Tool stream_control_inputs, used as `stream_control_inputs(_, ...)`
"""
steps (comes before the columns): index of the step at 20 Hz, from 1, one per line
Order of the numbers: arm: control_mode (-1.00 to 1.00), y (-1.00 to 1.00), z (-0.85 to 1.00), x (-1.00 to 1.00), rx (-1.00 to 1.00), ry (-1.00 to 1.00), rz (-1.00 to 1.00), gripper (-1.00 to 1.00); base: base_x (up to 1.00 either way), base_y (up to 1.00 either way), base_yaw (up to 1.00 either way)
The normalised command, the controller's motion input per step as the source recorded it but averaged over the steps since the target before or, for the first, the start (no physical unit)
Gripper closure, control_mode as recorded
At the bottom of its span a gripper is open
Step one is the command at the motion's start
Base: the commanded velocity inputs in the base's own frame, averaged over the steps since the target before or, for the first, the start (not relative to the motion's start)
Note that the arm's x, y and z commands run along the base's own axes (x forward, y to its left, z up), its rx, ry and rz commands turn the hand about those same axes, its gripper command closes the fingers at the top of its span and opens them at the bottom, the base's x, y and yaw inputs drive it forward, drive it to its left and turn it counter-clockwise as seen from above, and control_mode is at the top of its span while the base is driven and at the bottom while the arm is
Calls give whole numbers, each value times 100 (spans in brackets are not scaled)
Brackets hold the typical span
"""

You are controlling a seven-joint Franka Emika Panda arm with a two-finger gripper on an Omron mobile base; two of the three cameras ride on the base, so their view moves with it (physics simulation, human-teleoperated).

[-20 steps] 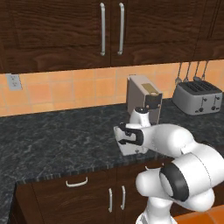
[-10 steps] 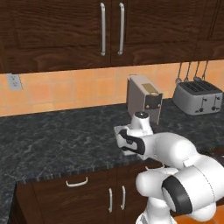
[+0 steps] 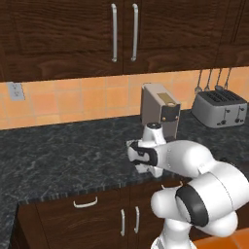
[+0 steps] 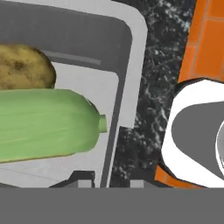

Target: Take the meat container that has the shrimp and place it on the second highest rack of the freezer. Then take the vegetable container that has the corn and potato and place it on the highest rack of the freezer.

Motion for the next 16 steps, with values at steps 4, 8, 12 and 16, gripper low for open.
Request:
stream_control_inputs(4, -100, -11, 0, -46, 0, 0, -14, 100, 0, 0, 0)
stream_control_inputs(8, -100, -8, 29, -44, 0, -3, -8, 100, 0, 0, 0)
stream_control_inputs(12, -100, -23, 98, -77, 0, -19, 3, 100, 0, 0, 0)
stream_control_inputs(16, -100, -33, 100, -77, 0, -26, 14, 100, 0, 0, 0)
